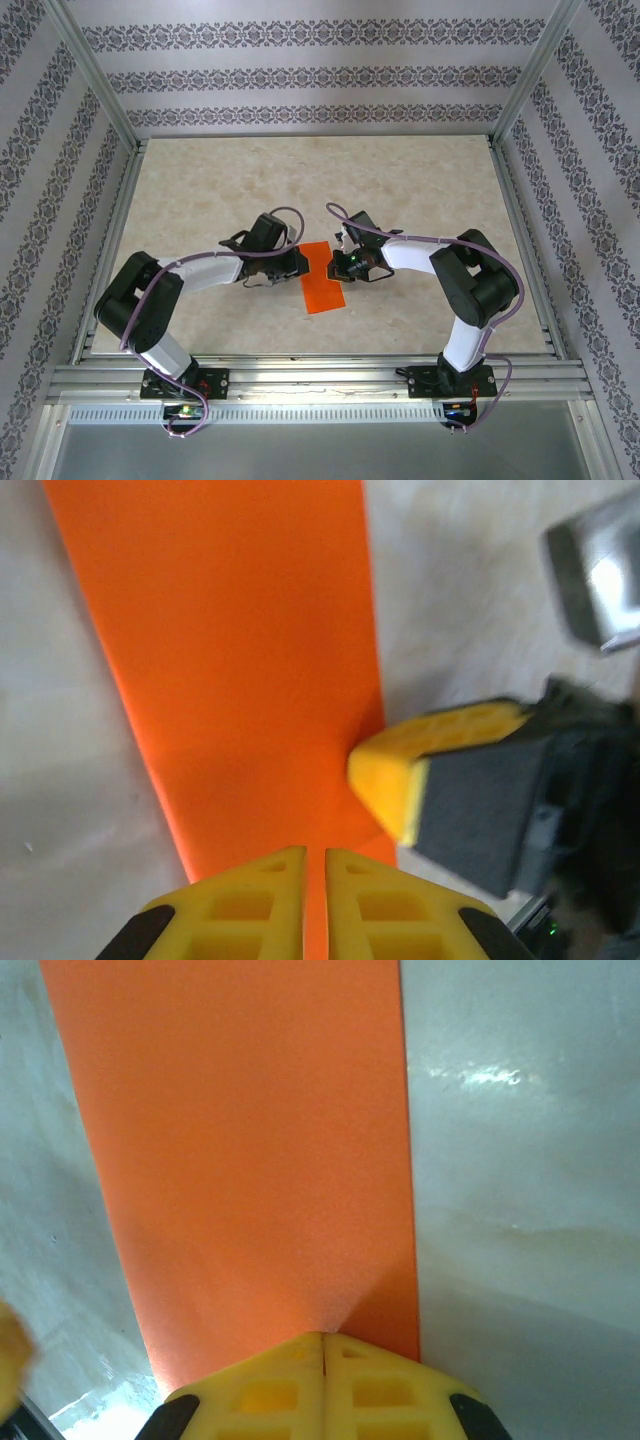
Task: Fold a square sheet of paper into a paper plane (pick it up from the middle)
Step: Fold the triangle a second time at the center of the table.
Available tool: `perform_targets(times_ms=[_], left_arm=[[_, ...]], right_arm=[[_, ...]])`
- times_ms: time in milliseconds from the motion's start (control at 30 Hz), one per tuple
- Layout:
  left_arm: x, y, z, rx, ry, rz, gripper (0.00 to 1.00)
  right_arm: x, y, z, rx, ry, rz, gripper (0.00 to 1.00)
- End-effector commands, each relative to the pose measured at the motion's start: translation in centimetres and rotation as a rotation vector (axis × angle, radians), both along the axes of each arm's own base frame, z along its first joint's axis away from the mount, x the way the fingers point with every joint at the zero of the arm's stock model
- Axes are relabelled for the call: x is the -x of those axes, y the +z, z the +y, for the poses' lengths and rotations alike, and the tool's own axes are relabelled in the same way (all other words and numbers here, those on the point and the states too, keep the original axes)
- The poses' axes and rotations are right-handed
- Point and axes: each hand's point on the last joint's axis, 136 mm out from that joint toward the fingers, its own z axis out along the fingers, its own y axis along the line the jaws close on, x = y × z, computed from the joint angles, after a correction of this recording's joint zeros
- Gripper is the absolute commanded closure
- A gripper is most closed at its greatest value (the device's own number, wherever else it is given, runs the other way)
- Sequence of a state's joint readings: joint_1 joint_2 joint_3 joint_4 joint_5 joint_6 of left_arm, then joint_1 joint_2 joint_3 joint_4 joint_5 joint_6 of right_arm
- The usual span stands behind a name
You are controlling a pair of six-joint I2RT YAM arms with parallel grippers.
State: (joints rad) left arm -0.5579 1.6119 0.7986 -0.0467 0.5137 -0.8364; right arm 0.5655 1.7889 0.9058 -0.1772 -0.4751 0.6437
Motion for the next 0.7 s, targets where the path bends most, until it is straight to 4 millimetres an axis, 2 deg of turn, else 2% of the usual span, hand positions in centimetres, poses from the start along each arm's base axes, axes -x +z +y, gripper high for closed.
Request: perform_targets(times_ms=[0, 167, 300, 500, 600, 667], left_arm=[[0.4, -0.2, -0.8, 0.065, 0.022, -0.003, 0.86], [2.1, -3.1, 0.5, 0.012, 0.034, 0.042, 0.86], [2.9, -3.8, 1.4, -0.038, 0.017, 0.052, 0.86], [2.0, -0.5, 1.0, -0.025, 0.004, -0.019, 0.85], [1.7, 1.3, -0.2, 0.006, -0.015, -0.049, 0.86], [1.7, 1.8, -1.2, 0.037, -0.022, -0.057, 0.87]], right_arm=[[2.7, -3.3, -3.5, 0.171, -0.026, 0.1, 1.0], [2.8, -3.5, -3.6, 0.175, -0.027, 0.107, 1.0], [2.9, -3.5, -3.6, 0.175, -0.025, 0.107, 1.0], [2.8, -3.3, -3.5, 0.172, -0.029, 0.105, 1.0], [2.7, -3.2, -3.6, 0.174, -0.029, 0.103, 1.0], [2.7, -3.1, -3.6, 0.174, -0.03, 0.102, 1.0]])
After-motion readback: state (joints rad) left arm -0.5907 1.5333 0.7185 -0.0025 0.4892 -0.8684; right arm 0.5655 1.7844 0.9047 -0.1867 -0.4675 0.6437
